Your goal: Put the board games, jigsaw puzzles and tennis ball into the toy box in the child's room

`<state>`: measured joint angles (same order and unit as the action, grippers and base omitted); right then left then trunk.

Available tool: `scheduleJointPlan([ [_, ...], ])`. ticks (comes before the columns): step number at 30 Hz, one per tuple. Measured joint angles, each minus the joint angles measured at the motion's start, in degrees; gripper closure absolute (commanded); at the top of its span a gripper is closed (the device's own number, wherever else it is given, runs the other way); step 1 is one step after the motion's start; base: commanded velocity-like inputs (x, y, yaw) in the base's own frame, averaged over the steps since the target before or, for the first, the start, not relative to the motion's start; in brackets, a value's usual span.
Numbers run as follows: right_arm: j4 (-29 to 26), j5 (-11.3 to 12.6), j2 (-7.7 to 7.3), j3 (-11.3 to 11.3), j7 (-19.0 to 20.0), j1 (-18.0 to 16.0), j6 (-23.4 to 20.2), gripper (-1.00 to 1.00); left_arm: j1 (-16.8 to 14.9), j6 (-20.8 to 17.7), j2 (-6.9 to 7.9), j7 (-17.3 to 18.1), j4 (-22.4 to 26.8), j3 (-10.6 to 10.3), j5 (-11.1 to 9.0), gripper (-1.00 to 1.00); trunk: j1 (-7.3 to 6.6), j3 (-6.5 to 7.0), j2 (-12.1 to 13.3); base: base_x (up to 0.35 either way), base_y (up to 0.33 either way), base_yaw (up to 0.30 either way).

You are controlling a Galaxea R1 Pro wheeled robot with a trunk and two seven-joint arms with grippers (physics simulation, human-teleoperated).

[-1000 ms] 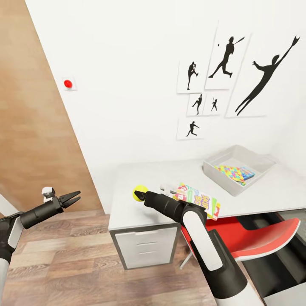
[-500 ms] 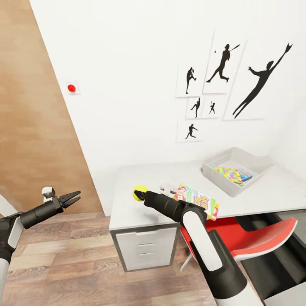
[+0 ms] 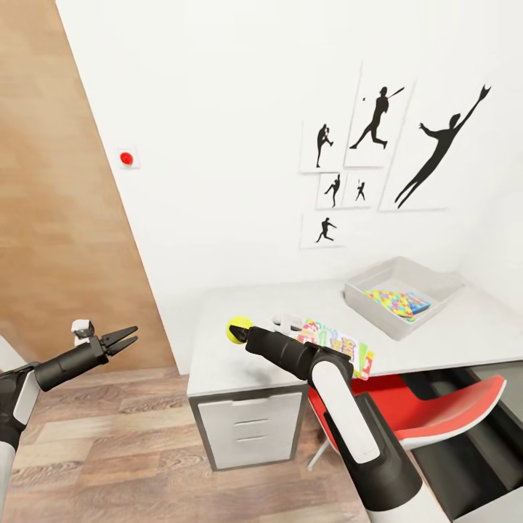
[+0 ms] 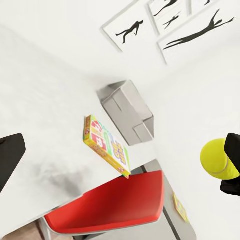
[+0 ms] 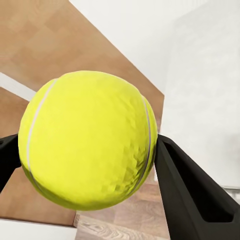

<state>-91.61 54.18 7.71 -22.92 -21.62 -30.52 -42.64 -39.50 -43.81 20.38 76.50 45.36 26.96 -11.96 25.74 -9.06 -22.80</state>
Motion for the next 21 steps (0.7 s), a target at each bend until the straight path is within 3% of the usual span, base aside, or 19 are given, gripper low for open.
scheduleJointPlan([
  [21,0.0,0.0,0.02,0.0,0.0,0.0,-0.1,1.0,0.0,0.0,0.0,0.0,0.0,0.0,0.0,-1.0,0.0,1.55,0.0,0.0,0.0,0.0],
])
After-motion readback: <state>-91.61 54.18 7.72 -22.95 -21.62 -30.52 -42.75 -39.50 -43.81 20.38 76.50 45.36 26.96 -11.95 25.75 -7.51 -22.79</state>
